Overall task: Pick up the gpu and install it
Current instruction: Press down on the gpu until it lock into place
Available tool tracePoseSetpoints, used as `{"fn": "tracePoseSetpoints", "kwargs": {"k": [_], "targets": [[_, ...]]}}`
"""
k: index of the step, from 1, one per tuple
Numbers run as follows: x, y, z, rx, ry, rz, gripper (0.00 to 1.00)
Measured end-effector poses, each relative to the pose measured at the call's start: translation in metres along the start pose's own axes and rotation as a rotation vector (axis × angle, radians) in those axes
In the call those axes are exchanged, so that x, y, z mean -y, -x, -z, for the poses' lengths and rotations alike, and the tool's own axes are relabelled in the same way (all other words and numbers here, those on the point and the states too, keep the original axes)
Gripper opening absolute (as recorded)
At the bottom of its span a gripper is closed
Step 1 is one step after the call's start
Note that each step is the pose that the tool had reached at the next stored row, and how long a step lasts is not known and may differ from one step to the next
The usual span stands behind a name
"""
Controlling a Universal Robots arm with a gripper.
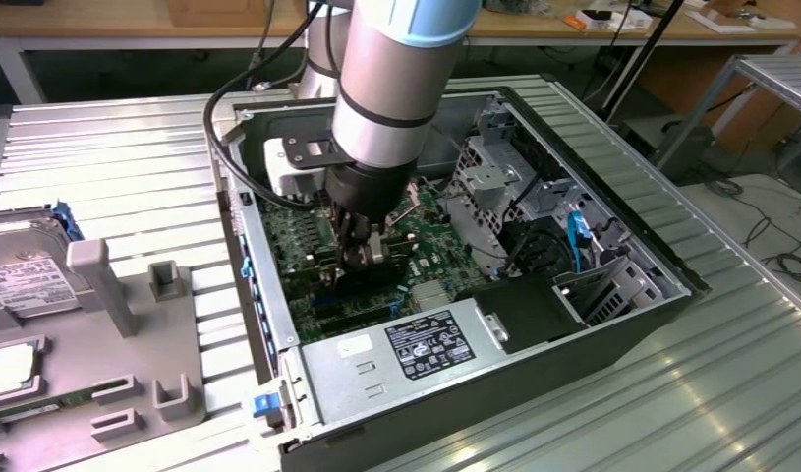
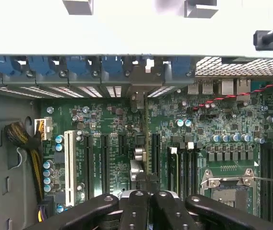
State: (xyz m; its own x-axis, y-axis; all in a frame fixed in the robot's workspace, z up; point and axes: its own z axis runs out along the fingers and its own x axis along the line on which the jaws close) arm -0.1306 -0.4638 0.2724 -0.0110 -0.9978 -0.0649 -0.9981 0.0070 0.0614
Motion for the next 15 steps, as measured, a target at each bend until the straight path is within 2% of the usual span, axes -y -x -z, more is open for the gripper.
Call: {"fn": "tracePoseSetpoints", "kwargs": {"k": [5,6,7,8,9,10,12,14,15], "targets": [[0.0001,0.000,-0.0024,0.0000,-0.0001,0.000,0.11],[-0.0001,0.000,0.0004,0.0025,-0.0012,0.000,0.11],[-0.0009,0.001,0.0119,0.0001,-0.0002,0.000,0.11],[-0.0031,0.001,0.0141,0.0005,-0.0008,0.000,0.11],[-0.0127,0.001,0.0138,0.0000,-0.0032,0.000,0.11],[-0.0269,0.001,0.0127,0.0001,-0.0040,0.000,0.11],[-0.0490,0.000,0.0104,0.0001,-0.0040,0.000,0.11],[-0.0635,0.002,0.0093,0.0001,-0.0040,0.000,0.11],[-0.0646,0.002,0.0093,0.0000,-0.0039,0.000,0.11]]}}
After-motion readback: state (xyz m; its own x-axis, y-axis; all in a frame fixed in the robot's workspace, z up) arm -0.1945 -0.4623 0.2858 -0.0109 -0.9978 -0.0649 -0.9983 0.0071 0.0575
